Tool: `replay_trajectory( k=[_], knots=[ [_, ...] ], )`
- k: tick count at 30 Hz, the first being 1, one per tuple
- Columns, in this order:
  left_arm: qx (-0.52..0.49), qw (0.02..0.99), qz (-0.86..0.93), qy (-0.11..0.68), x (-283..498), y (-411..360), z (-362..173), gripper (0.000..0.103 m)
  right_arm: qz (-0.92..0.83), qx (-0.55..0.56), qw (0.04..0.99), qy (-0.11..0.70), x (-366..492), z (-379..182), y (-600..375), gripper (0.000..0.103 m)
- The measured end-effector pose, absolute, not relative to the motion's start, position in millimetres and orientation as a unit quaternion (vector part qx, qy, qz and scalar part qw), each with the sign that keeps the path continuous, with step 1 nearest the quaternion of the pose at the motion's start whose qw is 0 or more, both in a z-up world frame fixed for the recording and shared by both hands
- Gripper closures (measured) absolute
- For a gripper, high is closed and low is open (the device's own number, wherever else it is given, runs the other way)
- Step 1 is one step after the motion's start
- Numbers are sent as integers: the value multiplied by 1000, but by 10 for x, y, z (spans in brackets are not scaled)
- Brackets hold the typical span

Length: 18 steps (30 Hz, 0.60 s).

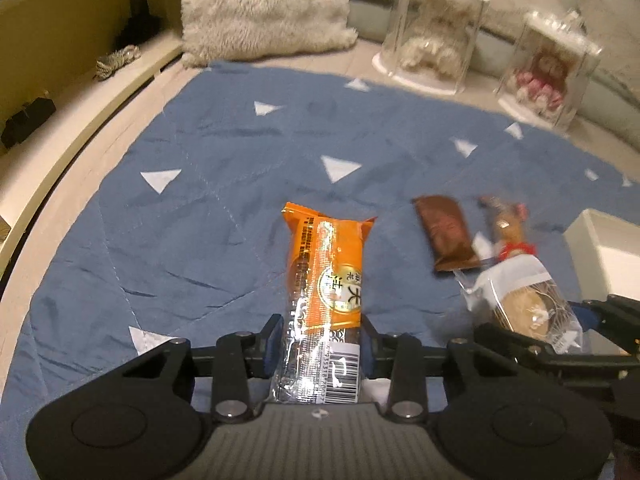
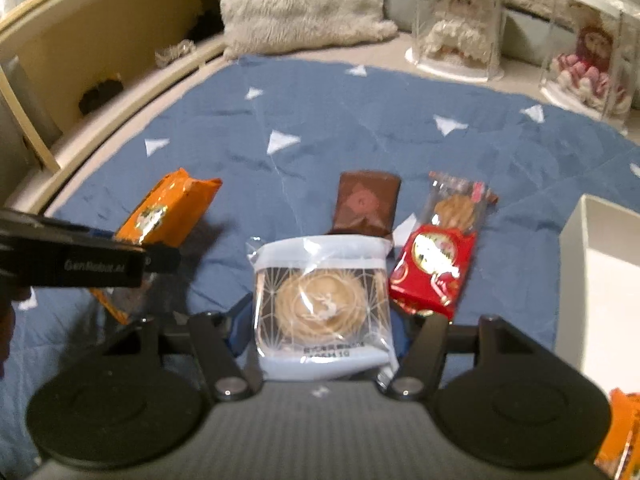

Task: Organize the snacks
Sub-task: 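Carry the orange bar and cookie pack over the white tray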

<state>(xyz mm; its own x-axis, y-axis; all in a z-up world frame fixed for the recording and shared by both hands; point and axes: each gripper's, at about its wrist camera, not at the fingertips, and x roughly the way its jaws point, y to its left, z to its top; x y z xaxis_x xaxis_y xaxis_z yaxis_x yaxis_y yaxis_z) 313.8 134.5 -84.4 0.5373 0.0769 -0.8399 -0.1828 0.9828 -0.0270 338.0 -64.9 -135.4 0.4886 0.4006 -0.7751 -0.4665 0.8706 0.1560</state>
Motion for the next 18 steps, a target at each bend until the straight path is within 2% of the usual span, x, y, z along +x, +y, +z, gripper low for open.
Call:
replay_trajectory(
  k=[18],
  knots=[
    [-74, 907, 40, 413, 2701, 920, -177, 63, 189, -15, 908, 374, 3008, -540, -1172, 34]
  ],
)
